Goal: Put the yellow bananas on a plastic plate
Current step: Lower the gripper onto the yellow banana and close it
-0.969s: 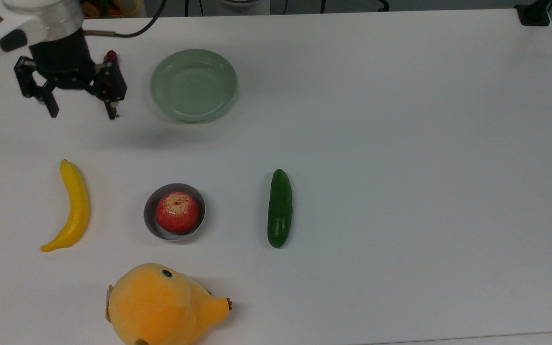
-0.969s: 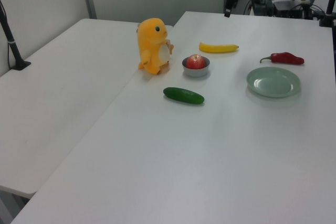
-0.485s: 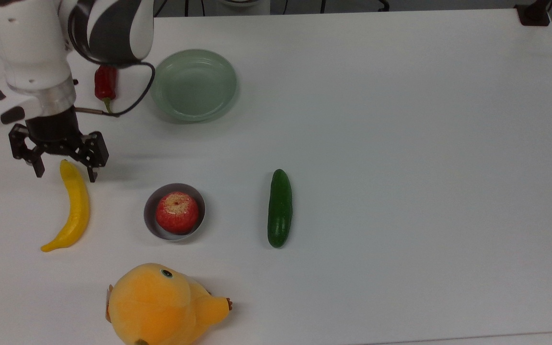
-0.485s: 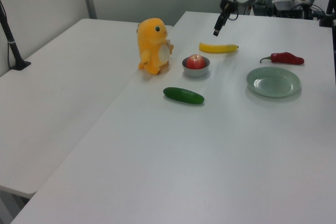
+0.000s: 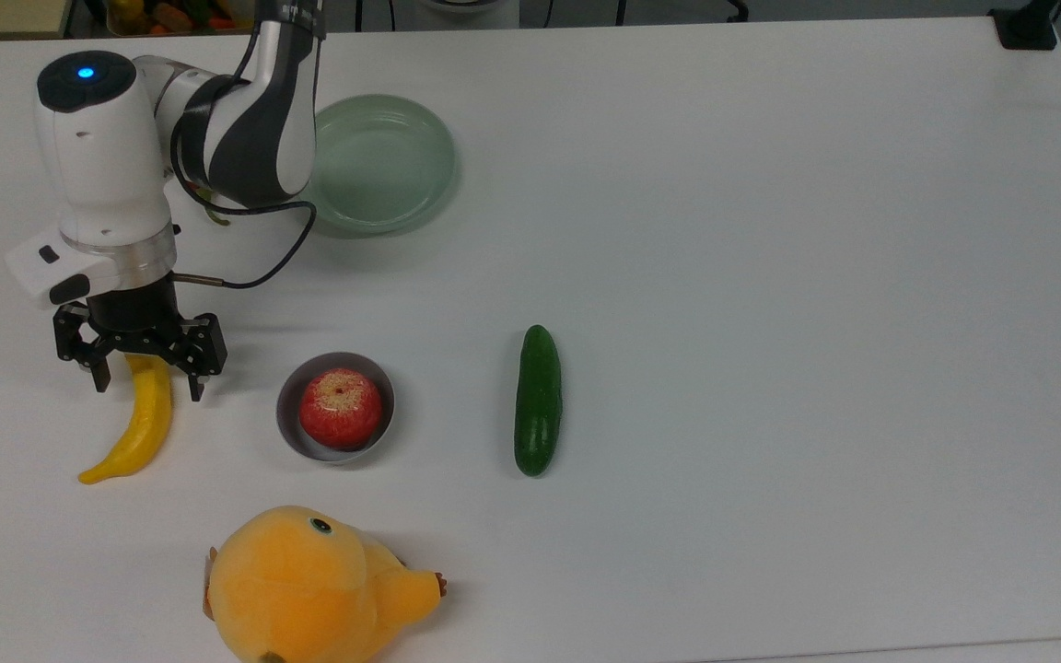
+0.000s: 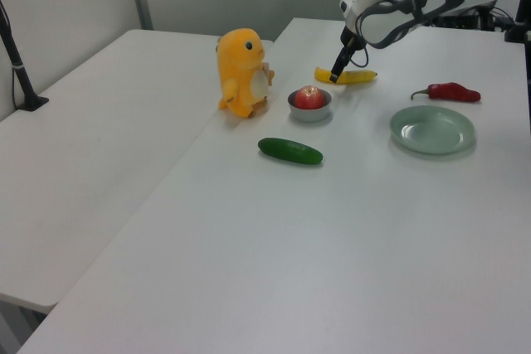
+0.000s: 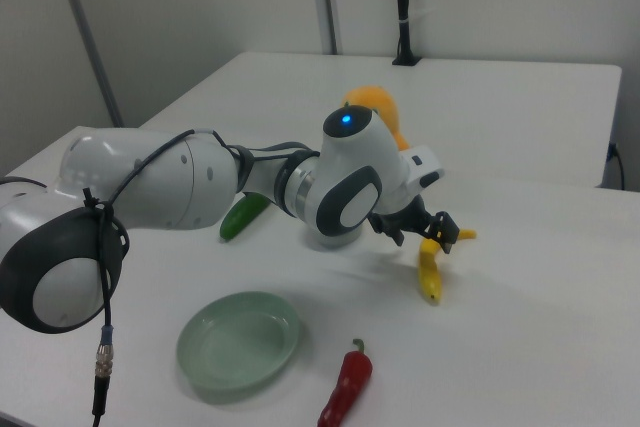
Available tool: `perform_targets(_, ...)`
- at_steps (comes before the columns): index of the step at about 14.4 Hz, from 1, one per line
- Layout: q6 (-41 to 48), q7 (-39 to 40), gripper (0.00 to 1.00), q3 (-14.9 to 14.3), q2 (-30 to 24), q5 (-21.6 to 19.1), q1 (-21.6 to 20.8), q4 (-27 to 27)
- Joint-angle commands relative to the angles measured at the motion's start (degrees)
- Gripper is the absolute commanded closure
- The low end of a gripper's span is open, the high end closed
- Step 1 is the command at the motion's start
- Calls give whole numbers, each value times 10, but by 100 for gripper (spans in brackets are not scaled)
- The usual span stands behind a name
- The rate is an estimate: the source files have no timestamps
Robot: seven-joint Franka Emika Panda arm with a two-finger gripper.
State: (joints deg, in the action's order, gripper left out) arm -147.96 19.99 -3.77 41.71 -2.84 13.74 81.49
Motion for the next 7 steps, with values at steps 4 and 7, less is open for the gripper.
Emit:
perform_targets(4, -12, 7, 57, 0, 21, -3, -6, -13)
perform_targets(7, -11, 7, 100, 1, 20, -2, -6, -12)
